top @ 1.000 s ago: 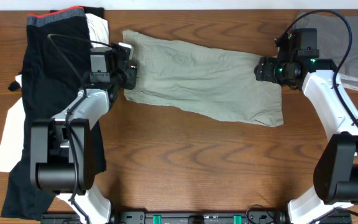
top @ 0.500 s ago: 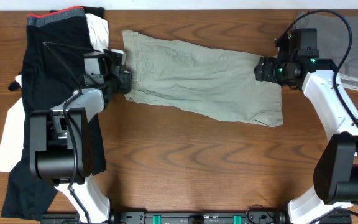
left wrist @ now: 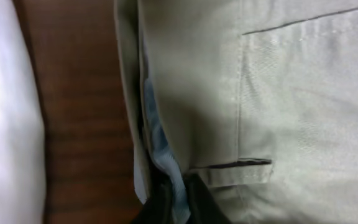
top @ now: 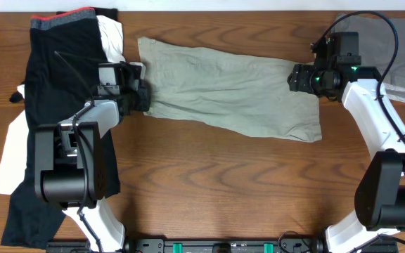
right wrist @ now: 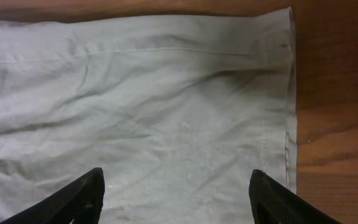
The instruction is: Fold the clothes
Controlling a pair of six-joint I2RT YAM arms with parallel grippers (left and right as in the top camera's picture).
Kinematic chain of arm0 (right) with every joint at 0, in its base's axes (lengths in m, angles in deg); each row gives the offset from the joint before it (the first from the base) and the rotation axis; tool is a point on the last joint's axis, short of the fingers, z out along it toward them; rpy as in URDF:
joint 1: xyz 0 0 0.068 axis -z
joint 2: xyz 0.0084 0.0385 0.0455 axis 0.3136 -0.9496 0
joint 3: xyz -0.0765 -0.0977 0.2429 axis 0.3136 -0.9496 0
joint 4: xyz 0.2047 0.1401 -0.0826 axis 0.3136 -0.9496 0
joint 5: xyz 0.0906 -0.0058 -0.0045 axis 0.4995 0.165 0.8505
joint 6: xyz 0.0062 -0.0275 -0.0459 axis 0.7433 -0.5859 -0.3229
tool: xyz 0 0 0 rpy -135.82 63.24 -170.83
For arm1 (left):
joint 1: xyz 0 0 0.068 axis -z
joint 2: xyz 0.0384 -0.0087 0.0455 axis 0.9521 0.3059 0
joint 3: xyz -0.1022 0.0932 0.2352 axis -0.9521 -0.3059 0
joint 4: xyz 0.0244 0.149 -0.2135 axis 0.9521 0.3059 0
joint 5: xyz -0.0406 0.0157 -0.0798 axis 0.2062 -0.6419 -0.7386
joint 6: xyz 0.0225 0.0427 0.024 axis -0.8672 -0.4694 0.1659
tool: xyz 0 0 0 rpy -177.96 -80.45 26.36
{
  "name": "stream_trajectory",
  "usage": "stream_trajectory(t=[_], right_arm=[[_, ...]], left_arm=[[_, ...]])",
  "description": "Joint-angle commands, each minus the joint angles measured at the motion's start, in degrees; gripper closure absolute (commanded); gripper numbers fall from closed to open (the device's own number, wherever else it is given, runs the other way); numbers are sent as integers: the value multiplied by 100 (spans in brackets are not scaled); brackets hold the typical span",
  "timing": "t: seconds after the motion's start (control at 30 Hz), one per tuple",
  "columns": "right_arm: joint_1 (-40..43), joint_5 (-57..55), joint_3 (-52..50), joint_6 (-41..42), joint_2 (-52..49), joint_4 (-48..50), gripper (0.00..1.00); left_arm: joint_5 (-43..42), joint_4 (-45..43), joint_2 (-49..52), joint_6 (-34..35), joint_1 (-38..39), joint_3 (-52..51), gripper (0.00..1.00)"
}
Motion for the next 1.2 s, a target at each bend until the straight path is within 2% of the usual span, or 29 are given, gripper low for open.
stream_trajectory(t=[0.0, 0.07, 0.2, 0.27, 0.43, 0.6, 0.8, 0.93, 1.03, 1.17], right_arm=[[-50, 22, 7, -101, 13, -9, 31], [-50, 22, 7, -173, 0, -4, 45], [-50, 22, 4, -254, -50, 74, 75], [-50, 26, 4, -249, -122, 173, 80], [-61, 256, 4, -251, -409, 575, 86], [-151, 326, 4, -555, -697, 1388, 87], [-201, 348, 7, -614, -1014, 1952, 90], [-201, 396, 7, -614, -1255, 2116, 91], [-201, 415, 7, -612, -1460, 2146, 92], [-201, 413, 7, -614, -1633, 2186, 94]], left_arm=[[164, 516, 63, 831, -114, 35, 94], [162, 1014, -4, 1088, -144, 35, 94], [142, 2059, -216, 1132, -153, 50, 94], [142, 2568, -365, 1130, -153, 50, 94], [140, 3528, -678, 1130, -153, 50, 94], [-4, 4164, -787, 1128, -146, 50, 94], [-695, 4437, -791, 1126, -146, 50, 94], [-811, 4529, -807, 1121, -146, 50, 93], [-804, 4590, -876, 1104, -160, 52, 83], [-802, 4610, -1154, 1102, -168, 81, 64]])
